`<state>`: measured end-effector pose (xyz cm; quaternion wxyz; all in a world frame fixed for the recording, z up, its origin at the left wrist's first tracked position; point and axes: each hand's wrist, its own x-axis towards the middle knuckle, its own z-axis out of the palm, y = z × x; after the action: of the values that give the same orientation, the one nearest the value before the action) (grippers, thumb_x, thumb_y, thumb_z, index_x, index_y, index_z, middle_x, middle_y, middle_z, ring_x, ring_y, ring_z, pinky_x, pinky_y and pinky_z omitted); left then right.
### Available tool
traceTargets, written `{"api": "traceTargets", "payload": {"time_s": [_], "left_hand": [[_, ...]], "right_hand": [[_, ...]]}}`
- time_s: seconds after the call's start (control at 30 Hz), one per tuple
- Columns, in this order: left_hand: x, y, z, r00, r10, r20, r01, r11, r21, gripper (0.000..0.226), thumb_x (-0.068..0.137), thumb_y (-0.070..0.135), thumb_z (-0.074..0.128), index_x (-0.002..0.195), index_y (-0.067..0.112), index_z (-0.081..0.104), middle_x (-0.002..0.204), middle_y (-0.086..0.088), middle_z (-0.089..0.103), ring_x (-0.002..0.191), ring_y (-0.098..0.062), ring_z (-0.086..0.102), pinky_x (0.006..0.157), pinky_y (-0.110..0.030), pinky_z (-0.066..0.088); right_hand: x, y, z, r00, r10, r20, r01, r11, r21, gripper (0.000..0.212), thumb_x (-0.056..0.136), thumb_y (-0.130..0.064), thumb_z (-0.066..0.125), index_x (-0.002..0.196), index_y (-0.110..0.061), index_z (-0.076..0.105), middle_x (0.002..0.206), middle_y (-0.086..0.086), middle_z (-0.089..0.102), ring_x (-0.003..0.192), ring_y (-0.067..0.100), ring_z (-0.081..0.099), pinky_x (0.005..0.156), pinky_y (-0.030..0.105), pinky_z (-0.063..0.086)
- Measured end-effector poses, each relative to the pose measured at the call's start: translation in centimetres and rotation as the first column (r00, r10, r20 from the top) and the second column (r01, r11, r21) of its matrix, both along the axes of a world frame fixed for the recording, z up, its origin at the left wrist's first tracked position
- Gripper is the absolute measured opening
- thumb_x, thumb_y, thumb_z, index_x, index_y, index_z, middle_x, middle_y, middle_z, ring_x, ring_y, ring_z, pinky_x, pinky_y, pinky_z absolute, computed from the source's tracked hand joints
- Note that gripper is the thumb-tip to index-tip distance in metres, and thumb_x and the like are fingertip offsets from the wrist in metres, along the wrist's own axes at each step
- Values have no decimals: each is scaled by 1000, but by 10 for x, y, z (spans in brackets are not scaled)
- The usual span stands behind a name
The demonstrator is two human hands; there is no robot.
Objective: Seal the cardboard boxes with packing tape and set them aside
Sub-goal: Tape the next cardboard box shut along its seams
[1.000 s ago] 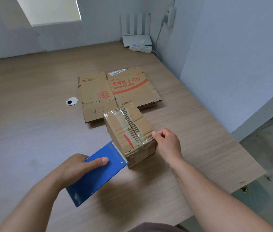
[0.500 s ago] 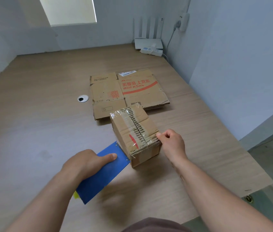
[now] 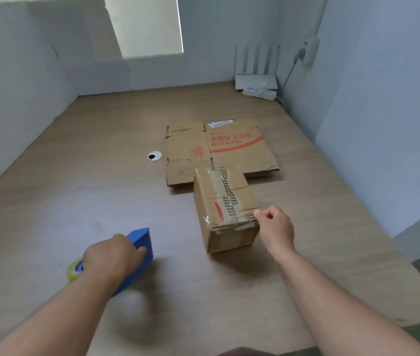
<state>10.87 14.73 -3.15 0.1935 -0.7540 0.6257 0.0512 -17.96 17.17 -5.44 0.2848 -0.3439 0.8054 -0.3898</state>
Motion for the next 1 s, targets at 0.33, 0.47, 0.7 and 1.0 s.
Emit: {"api": "traceTargets", "payload": {"time_s": [0.33,0.47,0.7,1.0], "left_hand": [[6,4,-61,977,-149,-150,110,964,-244,41,94,46,45,121,15,44,111,-3,65,96,-23,63,75,-34,43],[7,2,-57,988,-100,-114,77,979,-187,53,93,49,42,134,16,39,121,-5,61,108,-24,58,89,-35,41],[-103,41,-21,599,-328,-730,44,924,-379,65,101,43,27,152,14,-1,156,9,-7,144,-2,-5,111,-15,-6],[-137,17,-20,478,161,-863,-225,973,57,74,98,56,22,153,9,7,152,-12,35,139,-29,33,108,-34,31]], "right_hand": [[0,-6,-2,981,148,-122,-142,988,59,31,90,-33,58,65,-17,47,70,0,55,74,24,50,54,31,32],[-1,-7,-2,981,171,-87,-165,984,70,22,89,-34,60,80,-15,54,74,-5,56,79,22,52,62,31,34],[-3,-10,2,970,211,-123,-200,975,98,20,89,-35,59,98,-18,56,89,-1,61,85,23,56,67,30,37],[5,-13,8,848,386,-363,-304,916,263,52,92,-63,37,97,-14,55,101,8,63,100,31,58,73,34,40]]}}
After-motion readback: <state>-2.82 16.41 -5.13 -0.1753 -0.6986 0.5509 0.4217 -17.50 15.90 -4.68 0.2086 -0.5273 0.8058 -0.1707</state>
